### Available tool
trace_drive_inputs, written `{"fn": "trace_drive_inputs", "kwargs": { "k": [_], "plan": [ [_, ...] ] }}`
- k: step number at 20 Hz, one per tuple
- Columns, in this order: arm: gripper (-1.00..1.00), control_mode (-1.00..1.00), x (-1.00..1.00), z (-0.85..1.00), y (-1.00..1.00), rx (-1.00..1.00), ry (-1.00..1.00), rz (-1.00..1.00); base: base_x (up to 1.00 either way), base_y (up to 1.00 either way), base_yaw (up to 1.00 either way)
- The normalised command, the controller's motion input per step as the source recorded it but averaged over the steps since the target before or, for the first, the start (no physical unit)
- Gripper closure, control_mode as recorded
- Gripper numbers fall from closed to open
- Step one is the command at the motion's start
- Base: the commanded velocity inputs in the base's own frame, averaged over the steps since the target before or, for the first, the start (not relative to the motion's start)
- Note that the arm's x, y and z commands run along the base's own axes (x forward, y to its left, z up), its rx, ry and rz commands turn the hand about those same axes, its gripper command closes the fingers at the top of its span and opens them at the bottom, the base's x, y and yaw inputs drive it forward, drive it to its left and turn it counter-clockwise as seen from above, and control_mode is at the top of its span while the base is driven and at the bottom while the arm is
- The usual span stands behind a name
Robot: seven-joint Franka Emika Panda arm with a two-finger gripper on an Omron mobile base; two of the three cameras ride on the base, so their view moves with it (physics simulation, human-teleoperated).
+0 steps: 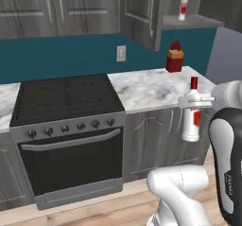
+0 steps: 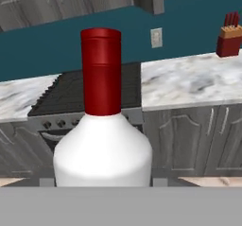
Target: Sort all alcoholic drinks to one cabinet, and non-alcoholic drinks to the other.
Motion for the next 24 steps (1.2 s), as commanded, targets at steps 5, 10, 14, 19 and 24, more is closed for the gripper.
{"fn": "trace_drive_inputs", "kwargs": {
  "k": [5, 10, 14, 19, 24],
  "plan": [
    [1.00, 1.00, 0.00, 0.00, 0.00, 0.00, 0.00, 0.00, 0.77, -0.80, 0.00],
    [1.00, 1.00, 0.00, 0.00, 0.00, 0.00, 0.00, 0.00, 0.68, -0.68, 0.00],
    [1.00, 1.00, 0.00, 0.00, 0.00, 0.00, 0.00, 0.00, 0.63, -0.47, 0.00],
    [1.00, 1.00, 0.00, 0.00, 0.00, 0.00, 0.00, 0.00, 0.57, -0.31, 0.00],
    [1.00, 1.00, 0.00, 0.00, 0.00, 0.00, 0.00, 0.00, 0.65, -0.04, 0.00]
  ]
}}
